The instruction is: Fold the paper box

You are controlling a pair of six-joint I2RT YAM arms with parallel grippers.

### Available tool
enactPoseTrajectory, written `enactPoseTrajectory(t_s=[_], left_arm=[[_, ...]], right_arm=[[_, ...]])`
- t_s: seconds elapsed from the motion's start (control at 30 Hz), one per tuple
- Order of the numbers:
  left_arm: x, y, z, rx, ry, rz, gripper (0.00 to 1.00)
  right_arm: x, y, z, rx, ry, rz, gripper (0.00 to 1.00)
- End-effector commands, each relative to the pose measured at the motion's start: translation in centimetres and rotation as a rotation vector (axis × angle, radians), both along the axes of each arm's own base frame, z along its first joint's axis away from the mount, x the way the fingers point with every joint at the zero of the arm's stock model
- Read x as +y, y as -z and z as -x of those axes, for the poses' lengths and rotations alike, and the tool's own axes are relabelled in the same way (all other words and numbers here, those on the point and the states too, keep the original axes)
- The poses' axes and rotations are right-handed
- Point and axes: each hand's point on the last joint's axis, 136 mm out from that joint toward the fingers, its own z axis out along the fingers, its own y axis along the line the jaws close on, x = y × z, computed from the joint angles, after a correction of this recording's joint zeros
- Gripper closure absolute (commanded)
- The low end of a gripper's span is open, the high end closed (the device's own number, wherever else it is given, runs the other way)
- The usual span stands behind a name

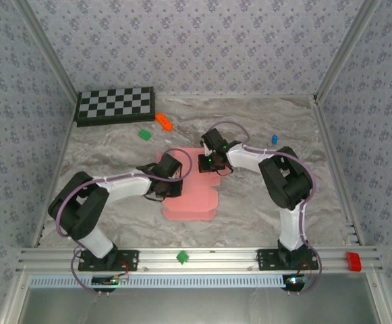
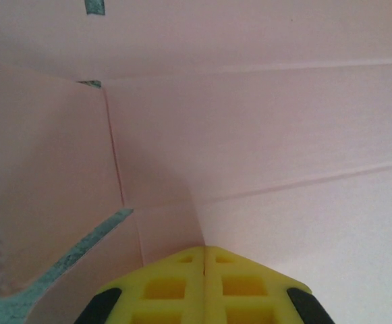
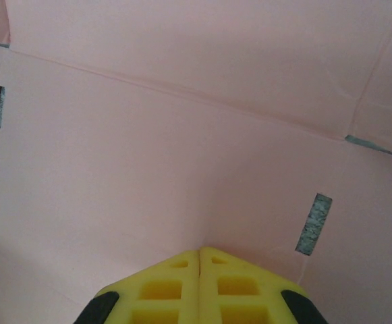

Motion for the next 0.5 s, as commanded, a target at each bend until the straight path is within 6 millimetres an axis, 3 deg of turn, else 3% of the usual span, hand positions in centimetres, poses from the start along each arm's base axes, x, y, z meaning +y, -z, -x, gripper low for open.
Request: enactPoseTrajectory(t_s=[0.0, 0.27, 0.47], left_arm=[[1.6, 1.9, 0.1, 0.021, -0.012, -0.118, 1.0], [2.2, 1.9, -1.8, 0.002, 0.001, -0.184, 1.0], [1.3, 1.5, -3.3, -0.008, 0.038, -0.161, 1.0]], right_arm=[[-2.9, 1.9, 2.4, 0.068, 0.039, 0.083, 1.0], [-4.5, 1.8, 5.3, 0.065, 0.079, 0.101, 1.0], [-4.5, 0.4, 6.4, 0.036, 0.075, 0.104, 1.0]])
